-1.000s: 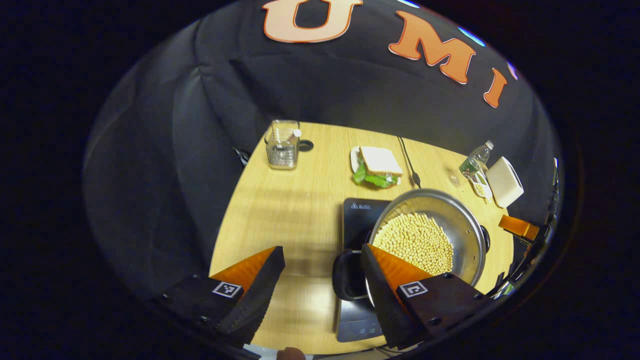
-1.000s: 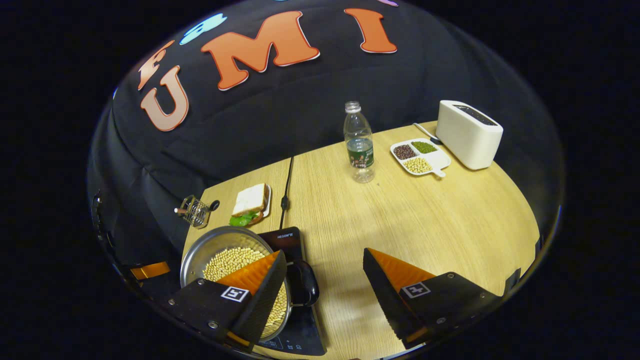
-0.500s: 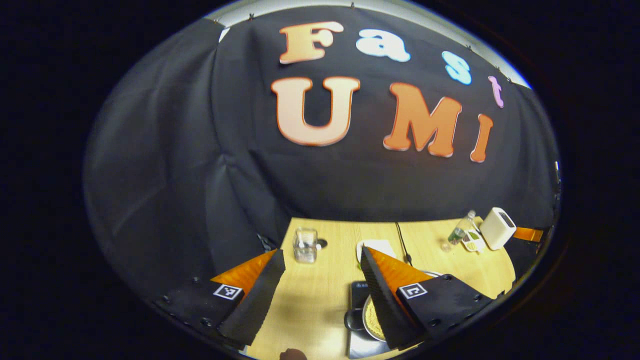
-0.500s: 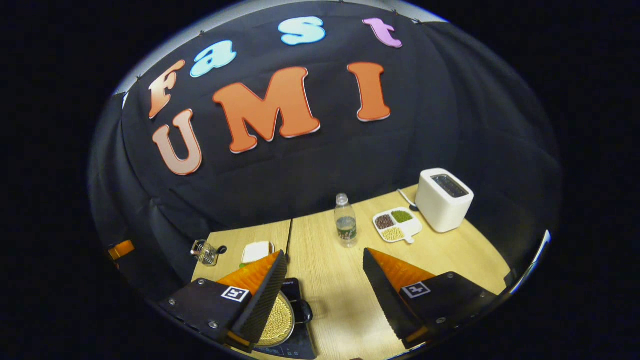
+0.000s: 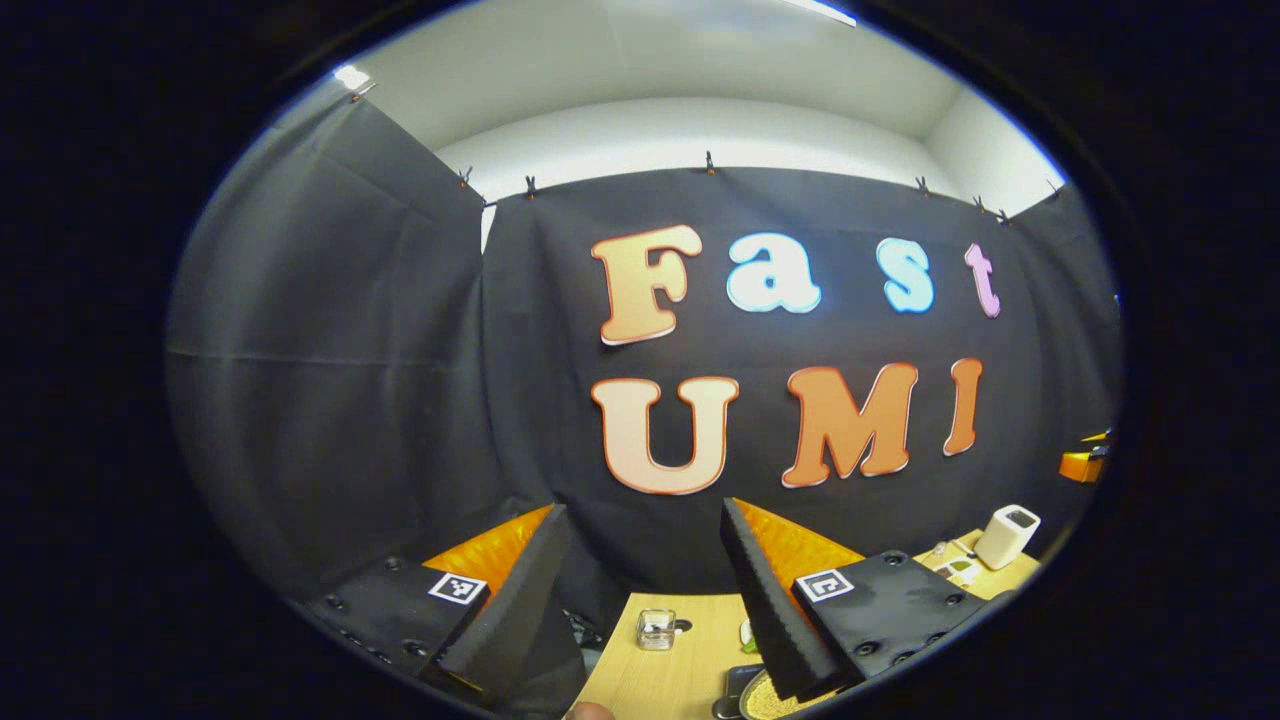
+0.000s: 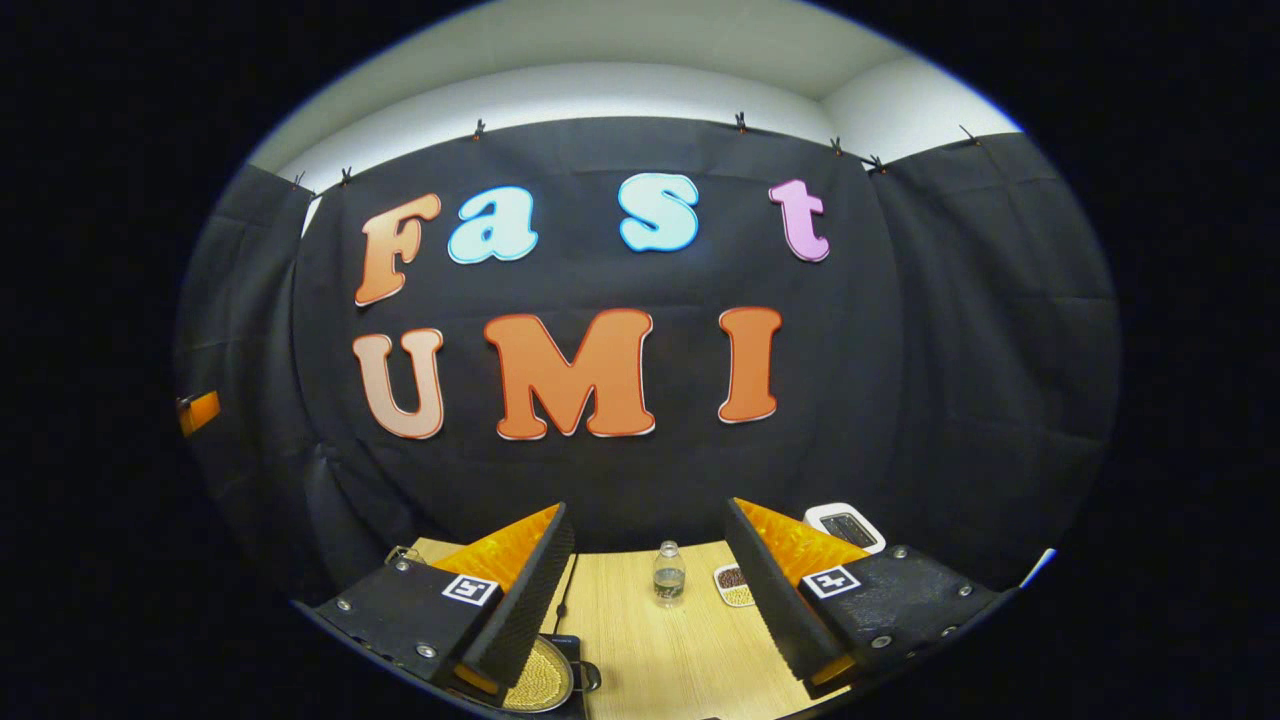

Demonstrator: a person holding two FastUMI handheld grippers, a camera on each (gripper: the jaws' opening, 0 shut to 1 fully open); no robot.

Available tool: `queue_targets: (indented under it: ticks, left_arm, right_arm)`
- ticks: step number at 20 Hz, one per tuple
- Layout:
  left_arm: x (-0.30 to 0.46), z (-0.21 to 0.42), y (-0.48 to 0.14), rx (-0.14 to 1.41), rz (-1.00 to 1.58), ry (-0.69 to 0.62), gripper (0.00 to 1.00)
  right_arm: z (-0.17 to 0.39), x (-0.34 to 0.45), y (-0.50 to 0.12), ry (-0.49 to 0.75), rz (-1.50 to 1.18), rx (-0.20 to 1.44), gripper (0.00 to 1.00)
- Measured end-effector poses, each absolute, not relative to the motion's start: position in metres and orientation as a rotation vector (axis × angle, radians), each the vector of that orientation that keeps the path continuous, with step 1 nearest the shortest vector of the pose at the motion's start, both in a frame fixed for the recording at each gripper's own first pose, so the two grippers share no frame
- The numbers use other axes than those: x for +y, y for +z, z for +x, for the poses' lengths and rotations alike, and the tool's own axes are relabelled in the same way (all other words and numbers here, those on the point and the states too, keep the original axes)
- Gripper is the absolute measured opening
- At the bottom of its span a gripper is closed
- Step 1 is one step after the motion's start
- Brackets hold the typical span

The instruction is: First push the handle of the pot to place it horizontally, then grasp the pot with both hands and set it on the induction cooktop.

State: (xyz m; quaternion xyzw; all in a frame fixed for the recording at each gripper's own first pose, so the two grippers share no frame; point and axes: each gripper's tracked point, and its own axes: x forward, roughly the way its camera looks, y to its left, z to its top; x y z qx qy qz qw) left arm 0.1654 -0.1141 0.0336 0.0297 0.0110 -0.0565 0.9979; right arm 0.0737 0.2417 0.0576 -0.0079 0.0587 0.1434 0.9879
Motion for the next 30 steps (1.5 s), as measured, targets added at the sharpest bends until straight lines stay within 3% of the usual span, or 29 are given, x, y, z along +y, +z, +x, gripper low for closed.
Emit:
queue_targets:
  ticks: [5, 6, 8, 11, 12, 14, 16, 18, 21, 22, 24, 29, 30]
  left_arm:
    - [-0.113, 0.153, 0.077, -0.025, 0.022, -0.135, 0.97]
    - [-0.118, 0.152, 0.083, -0.025, -0.012, -0.16, 0.97]
    - [-0.122, 0.15, 0.091, -0.035, -0.063, -0.196, 0.97]
    - [-0.117, 0.149, 0.094, -0.051, -0.032, -0.182, 0.97]
    - [-0.124, 0.148, 0.095, -0.053, -0.029, -0.192, 0.97]
    - [-0.135, 0.148, 0.094, -0.045, -0.031, -0.211, 0.97]
    - [-0.145, 0.15, 0.092, -0.039, -0.027, -0.222, 0.97]
    - [-0.154, 0.151, 0.09, -0.037, -0.02, -0.226, 0.97]
    - [-0.171, 0.152, 0.086, -0.027, -0.011, -0.225, 0.97]
    - [-0.179, 0.152, 0.086, -0.026, -0.013, -0.225, 0.97]
    - [-0.196, 0.149, 0.088, -0.03, -0.022, -0.221, 0.97]
    - [-0.251, 0.13, 0.101, -0.051, -0.032, -0.221, 0.97]
    - [-0.262, 0.123, 0.102, -0.052, -0.039, -0.222, 0.97]
  right_arm:
    - [0.057, 0.228, 0.1, 0.254, -0.007, 0.029, 0.95]
    - [0.054, 0.227, 0.108, 0.25, 0.01, 0.012, 1.0]
    - [0.045, 0.22, 0.12, 0.235, 0.019, -0.013, 0.95]
    - [0.036, 0.204, 0.122, 0.198, -0.011, -0.033, 1.0]
    - [0.033, 0.201, 0.121, 0.19, -0.018, -0.034, 0.95]
    - [0.03, 0.197, 0.12, 0.181, -0.022, -0.032, 0.95]
    - [0.03, 0.191, 0.117, 0.175, -0.02, -0.022, 1.0]
    - [0.032, 0.186, 0.116, 0.166, -0.021, -0.023, 0.95]
    - [0.035, 0.18, 0.112, 0.176, -0.023, -0.02, 0.95]
    - [0.036, 0.177, 0.111, 0.181, -0.023, -0.018, 1.0]
    - [0.039, 0.166, 0.11, 0.185, -0.017, -0.015, 0.95]
    - [0.047, 0.131, 0.111, 0.214, -0.009, -0.011, 0.95]
    - [0.049, 0.122, 0.11, 0.219, -0.009, -0.007, 1.0]
